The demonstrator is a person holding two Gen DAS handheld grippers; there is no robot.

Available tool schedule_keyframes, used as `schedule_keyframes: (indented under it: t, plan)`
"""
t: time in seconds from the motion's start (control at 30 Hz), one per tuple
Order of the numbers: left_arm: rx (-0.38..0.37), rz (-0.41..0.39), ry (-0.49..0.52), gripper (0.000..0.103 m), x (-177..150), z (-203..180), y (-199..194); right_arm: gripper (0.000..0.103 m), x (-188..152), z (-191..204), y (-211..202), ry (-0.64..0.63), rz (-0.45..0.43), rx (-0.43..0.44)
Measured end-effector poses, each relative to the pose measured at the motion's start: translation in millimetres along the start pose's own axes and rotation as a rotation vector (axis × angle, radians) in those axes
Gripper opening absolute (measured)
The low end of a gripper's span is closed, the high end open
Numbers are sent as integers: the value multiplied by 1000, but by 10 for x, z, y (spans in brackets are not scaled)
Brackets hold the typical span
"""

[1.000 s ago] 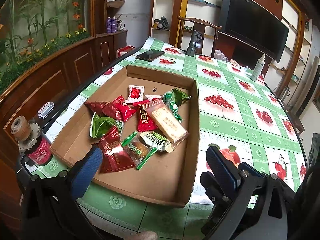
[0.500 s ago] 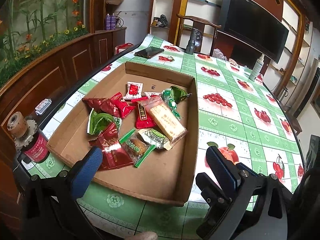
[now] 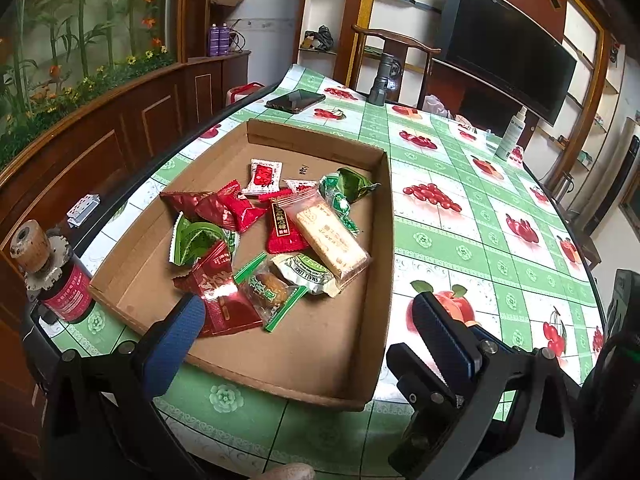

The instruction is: Organize snacks

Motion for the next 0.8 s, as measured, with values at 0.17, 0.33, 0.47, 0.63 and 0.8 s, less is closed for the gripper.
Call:
schedule_keyframes:
  t: [0.17, 0.33, 0.47, 0.63, 0.8]
  plan:
    - [-7, 4, 2, 103, -1, -14, 7, 80, -7, 10, 3, -2, 0, 0]
    - [-21, 6, -7, 103, -2, -14, 8, 81, -12, 9, 6, 1, 1, 1]
    - [-36, 5, -24, 103, 13, 19, 12, 81, -15, 11, 9, 3, 2, 3]
    - [-33, 0, -50, 103, 35, 86, -32, 81, -21, 1, 21, 10, 7, 3]
    - [-36, 14, -45, 103, 41, 83, -97, 81, -22, -9, -31, 23, -11, 23]
Point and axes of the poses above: each gripper's, at about its wrist camera, not at the fingertips, and y roughly the way its jaws point, z to its left, x to its top, the point moved 7 cm from there along y, roughly the way its jaws point, and after that the axes turned 5 degrees about x, right-handed, at the moved point
